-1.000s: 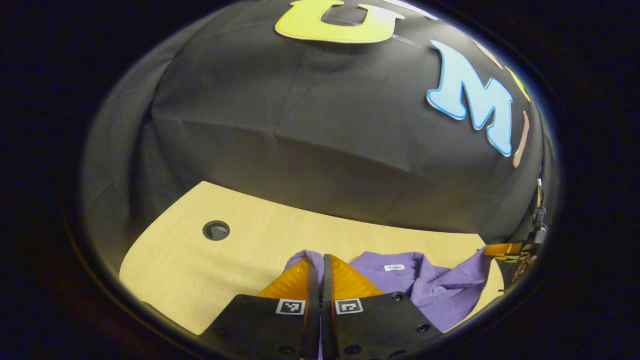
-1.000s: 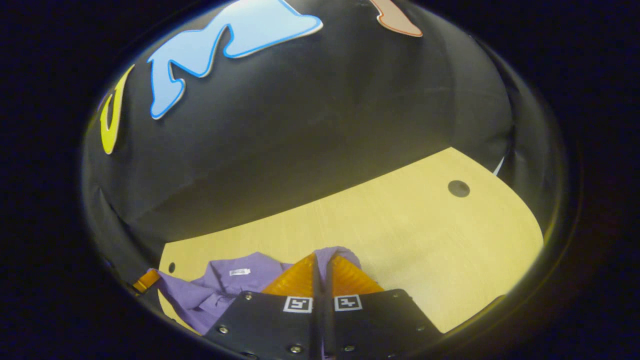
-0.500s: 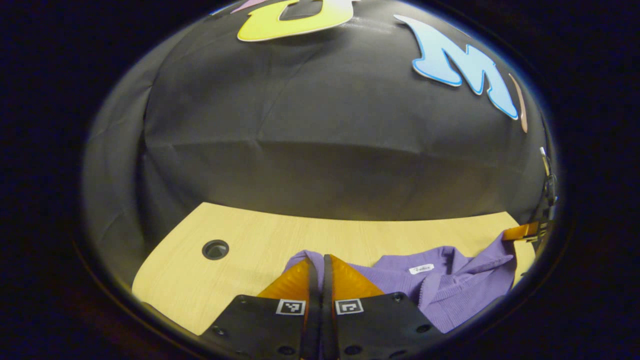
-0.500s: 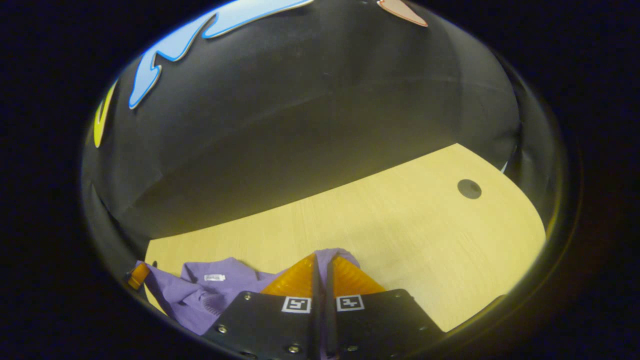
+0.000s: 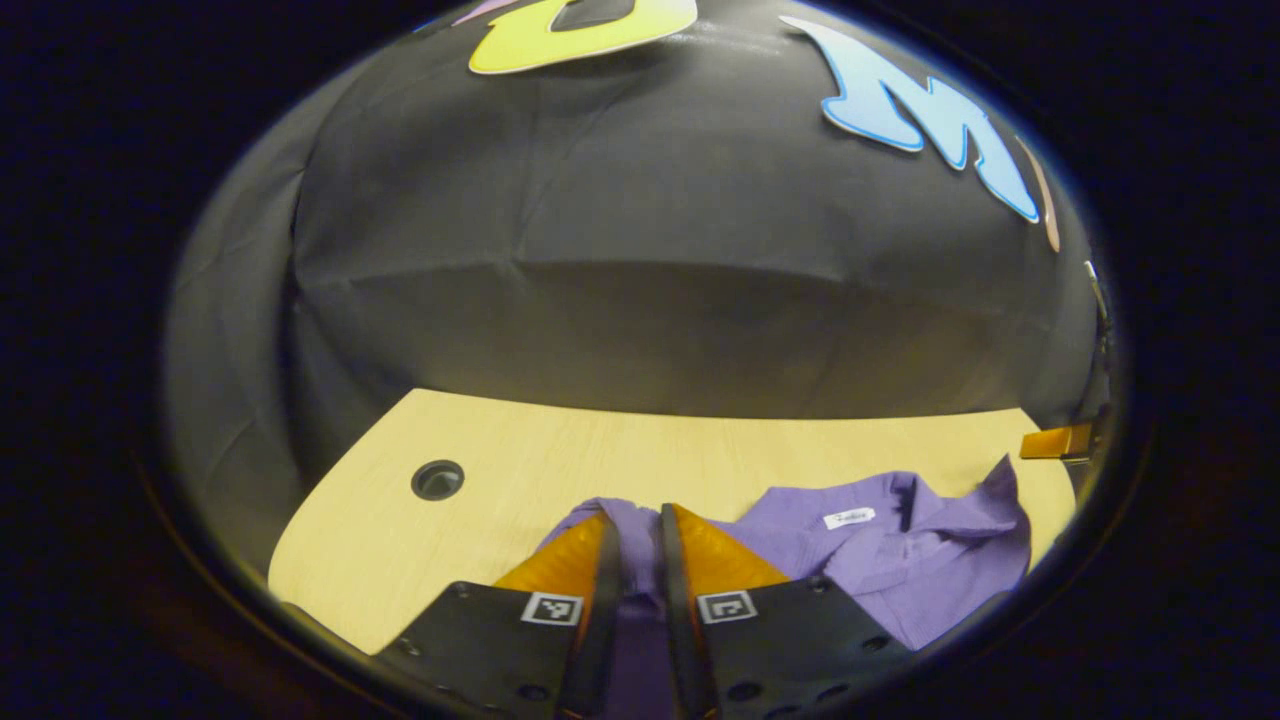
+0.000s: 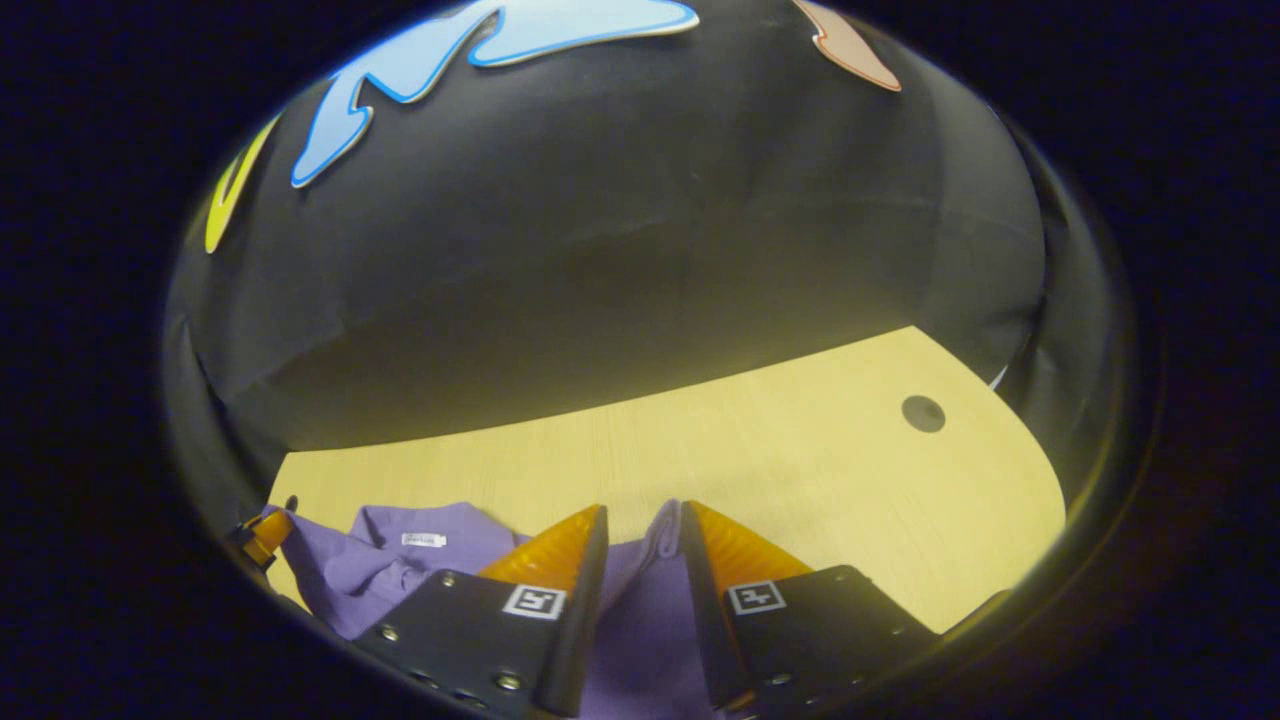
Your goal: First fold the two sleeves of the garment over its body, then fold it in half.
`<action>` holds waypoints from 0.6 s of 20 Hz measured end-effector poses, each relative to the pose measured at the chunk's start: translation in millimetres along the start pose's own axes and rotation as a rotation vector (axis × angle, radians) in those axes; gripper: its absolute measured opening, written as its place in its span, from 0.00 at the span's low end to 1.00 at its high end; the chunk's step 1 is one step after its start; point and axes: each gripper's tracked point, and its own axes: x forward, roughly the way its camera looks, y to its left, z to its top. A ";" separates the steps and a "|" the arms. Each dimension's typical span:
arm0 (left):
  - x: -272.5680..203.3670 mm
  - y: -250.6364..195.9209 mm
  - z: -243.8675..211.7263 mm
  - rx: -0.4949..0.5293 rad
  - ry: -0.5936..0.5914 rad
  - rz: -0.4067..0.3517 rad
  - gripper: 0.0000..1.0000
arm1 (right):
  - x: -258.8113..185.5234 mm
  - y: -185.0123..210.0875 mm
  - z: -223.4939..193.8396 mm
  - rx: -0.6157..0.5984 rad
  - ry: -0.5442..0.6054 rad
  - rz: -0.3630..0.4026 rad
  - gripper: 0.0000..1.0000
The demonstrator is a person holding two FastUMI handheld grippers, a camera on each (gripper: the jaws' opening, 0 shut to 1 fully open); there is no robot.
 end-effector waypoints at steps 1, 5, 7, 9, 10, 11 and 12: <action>-6.1 -2.3 3.4 0.003 -0.009 -0.002 0.40 | -6.9 1.0 2.1 -0.012 -0.002 0.002 0.58; -35.4 -13.9 23.9 0.028 -0.053 -0.017 0.79 | -44.6 13.4 19.2 -0.091 -0.059 0.020 0.77; -53.3 -19.7 37.6 0.033 -0.085 -0.021 0.80 | -68.3 27.0 28.6 -0.123 -0.099 0.043 0.89; -73.8 -26.1 49.8 0.037 -0.120 -0.028 0.82 | -91.9 34.3 38.4 -0.168 -0.152 0.047 0.94; -84.8 -29.7 56.1 0.041 -0.140 -0.031 0.82 | -107.6 39.5 43.1 -0.195 -0.183 0.044 0.94; -96.3 -33.2 61.6 0.045 -0.160 -0.034 0.83 | -120.4 42.6 47.1 -0.215 -0.207 0.048 0.95; -107.9 -36.1 67.5 0.047 -0.182 -0.037 0.81 | -134.0 45.7 50.1 -0.233 -0.235 0.049 0.97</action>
